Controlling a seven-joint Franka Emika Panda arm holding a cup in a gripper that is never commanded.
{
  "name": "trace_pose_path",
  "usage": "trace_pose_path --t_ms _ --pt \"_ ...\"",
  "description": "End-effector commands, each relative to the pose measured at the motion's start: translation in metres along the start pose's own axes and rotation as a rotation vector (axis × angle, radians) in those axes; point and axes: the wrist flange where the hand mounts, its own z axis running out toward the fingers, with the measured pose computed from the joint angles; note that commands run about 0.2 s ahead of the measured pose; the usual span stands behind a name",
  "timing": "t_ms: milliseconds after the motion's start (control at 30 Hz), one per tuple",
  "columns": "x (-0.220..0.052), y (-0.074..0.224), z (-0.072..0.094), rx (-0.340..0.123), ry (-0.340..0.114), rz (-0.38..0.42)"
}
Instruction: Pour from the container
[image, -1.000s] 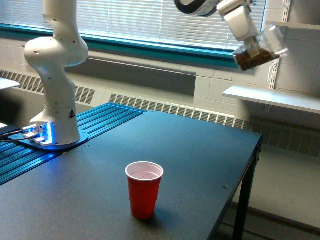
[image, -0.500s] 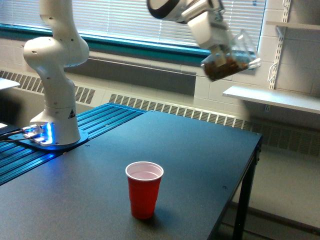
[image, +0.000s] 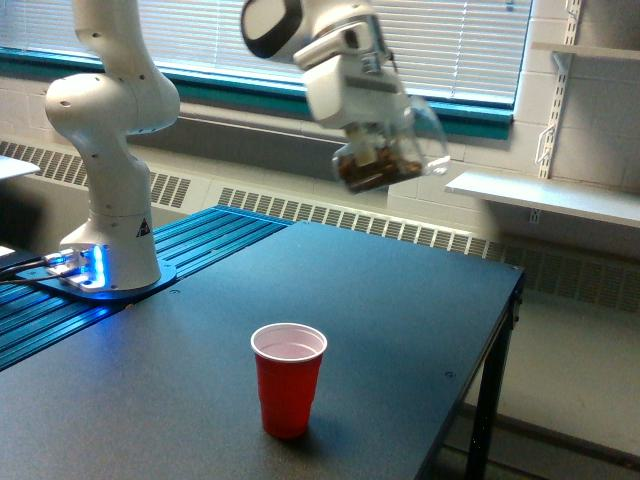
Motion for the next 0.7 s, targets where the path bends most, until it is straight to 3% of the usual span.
trace_pose_path --t_ms 33,433,700 --pt "0.000 0.035 0.000 -0.018 0.006 0.028" --pt "-0.006 0.081 0.014 -0.089 -0.022 0.049" --pt "-0.012 0.103 0.024 -0.111 -0.044 0.046"
